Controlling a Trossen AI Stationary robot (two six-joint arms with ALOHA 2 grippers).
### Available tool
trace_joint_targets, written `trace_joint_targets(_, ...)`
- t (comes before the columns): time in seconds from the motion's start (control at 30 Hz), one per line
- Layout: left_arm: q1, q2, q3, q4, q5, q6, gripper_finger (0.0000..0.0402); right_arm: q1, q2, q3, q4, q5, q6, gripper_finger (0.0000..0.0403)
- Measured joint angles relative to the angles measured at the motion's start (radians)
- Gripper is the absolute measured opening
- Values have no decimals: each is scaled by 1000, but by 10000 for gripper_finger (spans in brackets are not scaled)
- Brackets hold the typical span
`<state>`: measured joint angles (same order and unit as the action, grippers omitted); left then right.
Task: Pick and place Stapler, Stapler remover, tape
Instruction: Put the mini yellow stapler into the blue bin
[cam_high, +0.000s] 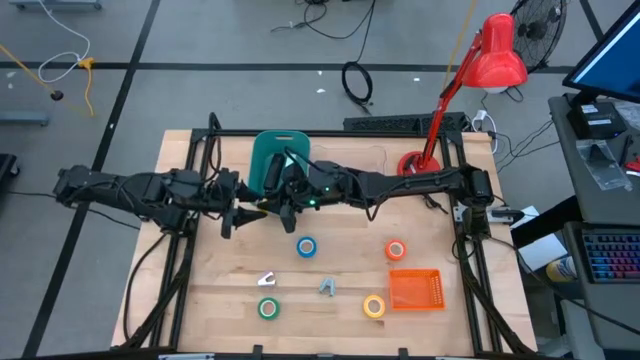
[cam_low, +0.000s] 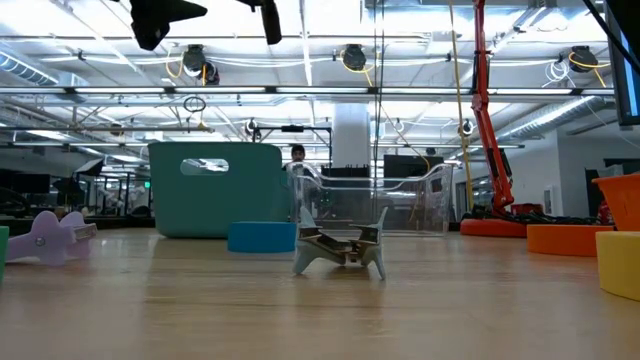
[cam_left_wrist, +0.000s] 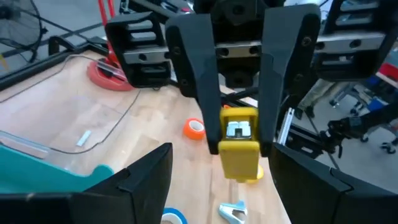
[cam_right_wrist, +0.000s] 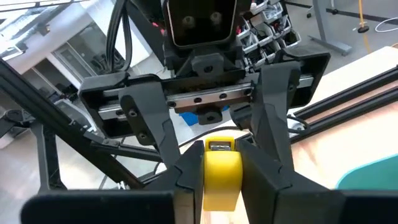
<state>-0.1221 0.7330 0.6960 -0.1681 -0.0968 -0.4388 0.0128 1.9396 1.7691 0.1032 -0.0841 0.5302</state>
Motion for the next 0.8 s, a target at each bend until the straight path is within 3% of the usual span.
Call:
trace_joint_targets(0.6, 12, 35, 1, 28, 19, -14, 263, 1, 0, 0, 6, 4, 6, 65)
trace_joint_targets(0.8, 12, 35, 1, 55, 21, 10, 213, 1, 0, 0, 6, 7, 7, 67)
